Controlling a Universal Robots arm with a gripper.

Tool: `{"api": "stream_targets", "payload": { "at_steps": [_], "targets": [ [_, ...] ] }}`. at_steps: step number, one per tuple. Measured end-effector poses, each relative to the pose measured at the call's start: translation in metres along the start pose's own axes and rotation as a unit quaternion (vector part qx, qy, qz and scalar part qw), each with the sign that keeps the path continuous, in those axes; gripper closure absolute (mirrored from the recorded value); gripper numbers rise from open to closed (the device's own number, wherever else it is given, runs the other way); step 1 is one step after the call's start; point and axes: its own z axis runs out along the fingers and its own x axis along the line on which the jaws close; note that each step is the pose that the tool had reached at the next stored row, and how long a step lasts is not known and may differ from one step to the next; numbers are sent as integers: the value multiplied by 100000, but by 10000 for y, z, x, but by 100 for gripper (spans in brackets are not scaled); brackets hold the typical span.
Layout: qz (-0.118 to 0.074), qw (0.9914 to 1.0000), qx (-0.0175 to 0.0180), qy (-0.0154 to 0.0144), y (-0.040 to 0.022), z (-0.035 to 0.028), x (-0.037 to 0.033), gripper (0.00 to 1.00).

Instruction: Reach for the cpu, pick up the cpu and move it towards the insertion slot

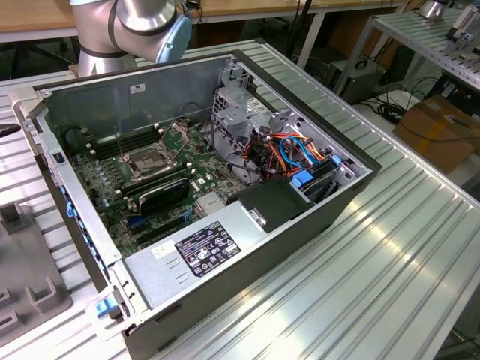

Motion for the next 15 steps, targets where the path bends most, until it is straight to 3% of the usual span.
{"api": "stream_targets", "payload": {
  "at_steps": [9, 15],
  "targets": [
    [0, 100000, 129, 4, -1, -202, 0, 45],
    [3, 99999, 398, 17, 0, -325, 0, 45]
  ]
}}
